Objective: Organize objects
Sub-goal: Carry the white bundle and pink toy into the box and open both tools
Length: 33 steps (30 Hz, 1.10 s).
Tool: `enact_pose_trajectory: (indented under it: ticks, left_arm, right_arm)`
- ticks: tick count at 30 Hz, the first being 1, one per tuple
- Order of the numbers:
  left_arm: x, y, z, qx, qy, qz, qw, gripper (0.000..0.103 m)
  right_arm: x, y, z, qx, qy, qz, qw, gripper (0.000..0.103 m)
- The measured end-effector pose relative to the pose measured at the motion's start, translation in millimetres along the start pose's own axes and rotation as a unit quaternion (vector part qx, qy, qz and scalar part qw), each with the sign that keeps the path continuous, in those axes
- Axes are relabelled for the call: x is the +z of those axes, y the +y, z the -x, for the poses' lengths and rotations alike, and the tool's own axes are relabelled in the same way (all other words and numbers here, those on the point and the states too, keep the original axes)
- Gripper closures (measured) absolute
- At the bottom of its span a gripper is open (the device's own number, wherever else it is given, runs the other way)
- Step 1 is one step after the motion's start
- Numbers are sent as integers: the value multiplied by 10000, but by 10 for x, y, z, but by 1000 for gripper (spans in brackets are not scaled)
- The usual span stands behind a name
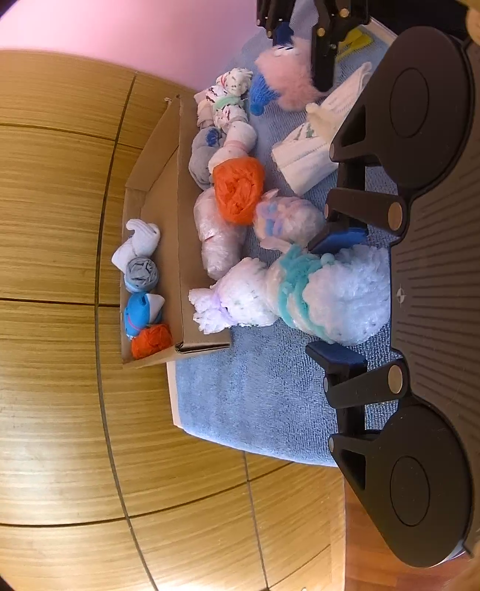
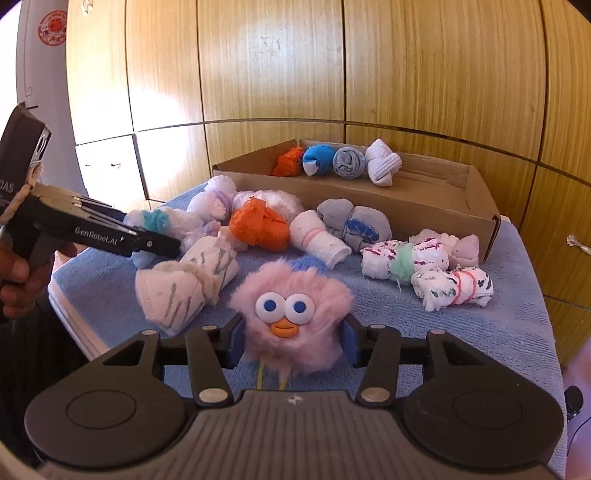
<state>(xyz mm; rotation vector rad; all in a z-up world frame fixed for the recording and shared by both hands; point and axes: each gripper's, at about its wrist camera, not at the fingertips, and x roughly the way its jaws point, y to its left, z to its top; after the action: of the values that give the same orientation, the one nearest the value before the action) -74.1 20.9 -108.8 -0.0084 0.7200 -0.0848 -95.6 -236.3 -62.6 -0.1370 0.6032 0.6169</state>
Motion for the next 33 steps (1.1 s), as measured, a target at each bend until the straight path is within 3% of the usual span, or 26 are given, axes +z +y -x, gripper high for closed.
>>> enact_pose_trajectory:
  ticks: [3,13,24,33]
  left_arm:
    - [-9,12,65,-75,-40,49,10000,55]
    - [123,-33,476,-200,-346,157,9991,56]
    - [719,-275,554,-486,-445,141,9977,56]
    - [1436,-562,250,-812,-434,131,9957,56]
  right_arm:
    - [13,-16,58,6,-84,-73,9999,66]
    - [117,-153,413,-61,-306,-129,9994,66]
    - [687,-390,630,-265,-814,71,9963,66]
    - [1211,-660,449,-411,-928,439,9939,66]
